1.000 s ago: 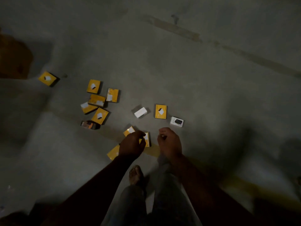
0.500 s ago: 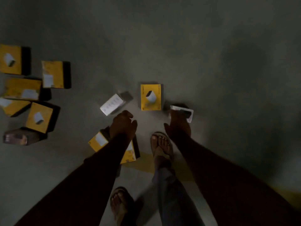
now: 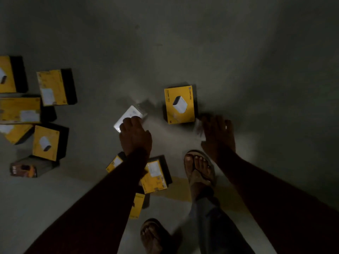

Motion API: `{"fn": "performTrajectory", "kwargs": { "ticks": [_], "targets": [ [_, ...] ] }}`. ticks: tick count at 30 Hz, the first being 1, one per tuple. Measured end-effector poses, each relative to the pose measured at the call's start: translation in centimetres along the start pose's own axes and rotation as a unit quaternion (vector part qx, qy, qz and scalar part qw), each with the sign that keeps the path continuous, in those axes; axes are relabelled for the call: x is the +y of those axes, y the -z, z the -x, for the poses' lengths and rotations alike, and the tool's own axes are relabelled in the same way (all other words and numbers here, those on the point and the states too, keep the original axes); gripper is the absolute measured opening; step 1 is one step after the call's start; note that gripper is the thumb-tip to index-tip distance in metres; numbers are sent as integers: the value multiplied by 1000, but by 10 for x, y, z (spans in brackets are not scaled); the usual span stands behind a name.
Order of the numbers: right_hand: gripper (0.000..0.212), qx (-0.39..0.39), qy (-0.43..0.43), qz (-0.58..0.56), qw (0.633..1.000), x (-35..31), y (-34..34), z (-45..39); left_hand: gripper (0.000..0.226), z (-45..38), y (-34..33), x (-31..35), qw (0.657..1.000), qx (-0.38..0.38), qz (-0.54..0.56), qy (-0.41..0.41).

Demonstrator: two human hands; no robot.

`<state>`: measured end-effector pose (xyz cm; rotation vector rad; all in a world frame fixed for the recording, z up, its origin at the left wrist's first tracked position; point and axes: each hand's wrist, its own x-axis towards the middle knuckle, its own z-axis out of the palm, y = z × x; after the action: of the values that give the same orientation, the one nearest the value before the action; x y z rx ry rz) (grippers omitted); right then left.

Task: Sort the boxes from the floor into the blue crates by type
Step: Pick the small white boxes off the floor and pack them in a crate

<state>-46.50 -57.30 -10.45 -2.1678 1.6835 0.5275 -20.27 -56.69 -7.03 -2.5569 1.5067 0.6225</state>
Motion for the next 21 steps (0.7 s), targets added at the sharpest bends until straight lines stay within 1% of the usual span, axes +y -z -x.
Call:
{"fn": "performTrajectory", "kwargs": {
  "ticks": [1,2,4,5,6,9,11,12,14,15,16,18,19,21],
  "targets": [
    [96,10,6,-54,998,-8,2,9,59,-7,0,-5,1000,20,-20,-1],
    [97,7,2,-108,994,-17,5,17,73,-15,-2,-10,999,22,-34,2],
    [97,-8,-25,-195,980,-37,9,32,100,-32,-8,-20,998,-30,-55,17],
    [96,-6,-41,-222,974,-46,10,38,106,-40,-12,-25,996,-62,-59,27],
    [93,5,-55,-242,969,-52,11,41,104,-48,-17,-30,994,-81,-63,38],
    [77,18,-79,-318,945,-60,11,45,77,-55,-17,-34,993,-86,-58,54],
    [68,11,-121,-409,904,-58,14,48,69,-50,-6,-24,993,-98,-30,53],
    [68,18,-150,-447,882,-55,17,50,68,-44,-2,-18,992,-109,-10,56],
    [78,25,-210,-478,853,-50,32,59,64,-23,15,-3,988,-133,63,54],
    [82,11,-239,-492,837,-47,42,67,59,-8,26,3,980,-150,118,46],
    [82,-5,-258,-521,814,-43,55,77,53,11,40,9,969,-170,175,32],
    [82,-14,-275,-579,768,-34,87,105,40,52,75,22,941,-208,267,11],
    [84,-15,-282,-588,758,-29,107,122,37,75,96,30,925,-225,306,12],
    [82,-9,-287,-589,755,-19,152,163,44,122,140,43,889,-249,382,35]
  ]
}}
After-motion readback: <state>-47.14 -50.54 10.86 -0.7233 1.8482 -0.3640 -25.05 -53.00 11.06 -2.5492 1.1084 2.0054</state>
